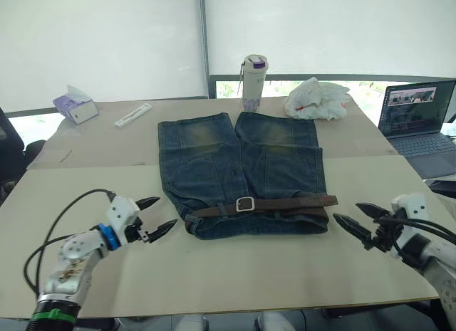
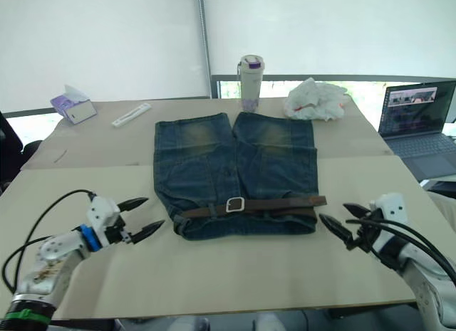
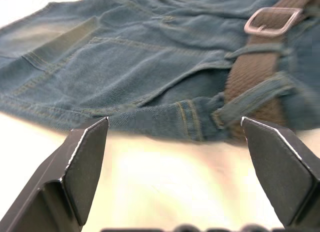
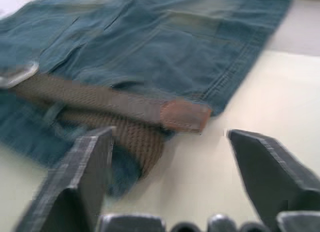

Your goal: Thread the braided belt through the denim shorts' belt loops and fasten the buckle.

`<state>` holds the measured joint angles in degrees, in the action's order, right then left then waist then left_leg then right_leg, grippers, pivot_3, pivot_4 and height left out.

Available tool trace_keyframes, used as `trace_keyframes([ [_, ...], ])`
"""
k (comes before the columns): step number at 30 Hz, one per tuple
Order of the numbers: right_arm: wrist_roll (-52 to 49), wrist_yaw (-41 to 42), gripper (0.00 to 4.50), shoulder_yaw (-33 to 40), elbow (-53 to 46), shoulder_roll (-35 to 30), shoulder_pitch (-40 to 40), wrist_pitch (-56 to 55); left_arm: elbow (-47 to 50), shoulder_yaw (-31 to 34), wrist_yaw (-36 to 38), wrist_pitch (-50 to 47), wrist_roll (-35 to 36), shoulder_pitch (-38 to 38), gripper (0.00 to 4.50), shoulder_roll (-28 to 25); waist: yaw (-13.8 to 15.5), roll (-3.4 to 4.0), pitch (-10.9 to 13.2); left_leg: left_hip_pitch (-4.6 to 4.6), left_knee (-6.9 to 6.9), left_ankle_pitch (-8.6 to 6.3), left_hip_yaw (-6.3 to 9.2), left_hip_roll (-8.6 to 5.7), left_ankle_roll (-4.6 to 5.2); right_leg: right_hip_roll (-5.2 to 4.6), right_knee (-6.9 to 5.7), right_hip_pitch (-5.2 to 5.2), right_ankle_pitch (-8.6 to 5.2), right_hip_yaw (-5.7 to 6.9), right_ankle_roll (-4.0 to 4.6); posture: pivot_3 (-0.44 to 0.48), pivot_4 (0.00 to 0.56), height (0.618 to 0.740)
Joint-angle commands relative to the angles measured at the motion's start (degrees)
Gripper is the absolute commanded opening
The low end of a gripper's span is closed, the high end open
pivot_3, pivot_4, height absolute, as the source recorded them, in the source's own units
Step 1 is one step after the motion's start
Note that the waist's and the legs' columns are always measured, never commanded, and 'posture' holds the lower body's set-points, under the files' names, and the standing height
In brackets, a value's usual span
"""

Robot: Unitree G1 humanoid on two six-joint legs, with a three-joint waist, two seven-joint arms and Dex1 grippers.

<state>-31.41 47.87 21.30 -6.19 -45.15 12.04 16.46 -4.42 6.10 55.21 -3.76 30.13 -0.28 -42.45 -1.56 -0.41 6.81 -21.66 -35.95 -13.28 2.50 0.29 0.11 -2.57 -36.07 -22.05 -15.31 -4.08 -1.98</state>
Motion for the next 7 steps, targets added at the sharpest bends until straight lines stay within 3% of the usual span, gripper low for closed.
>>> trace_keyframes([
  [1,3.47,8.38,4.48,2.14,6.62,-2.12,1.02,-9.61,4.43,3.25,3.37,-9.19,5.2,3.2,4.5,-2.95,-0.05,0.02,0.04,0.02,0.0,0.0,-0.04,0.0,0.0,0.0,0.0,0.0,-0.01,-0.01,0.0,0.0,0.15,0.74],
  [7,5.01,15.5,4.48,3.27,15.92,-2.62,0.04,-18.23,4.67,4.41,7.1,-8.76,1.78,8.18,4.5,-5.0,-0.33,0.01,0.15,0.19,0.05,0.0,-0.2,0.12,0.0,0.11,-0.02,0.03,-0.26,-0.07,-0.27,0.0,0.15,0.74],
])
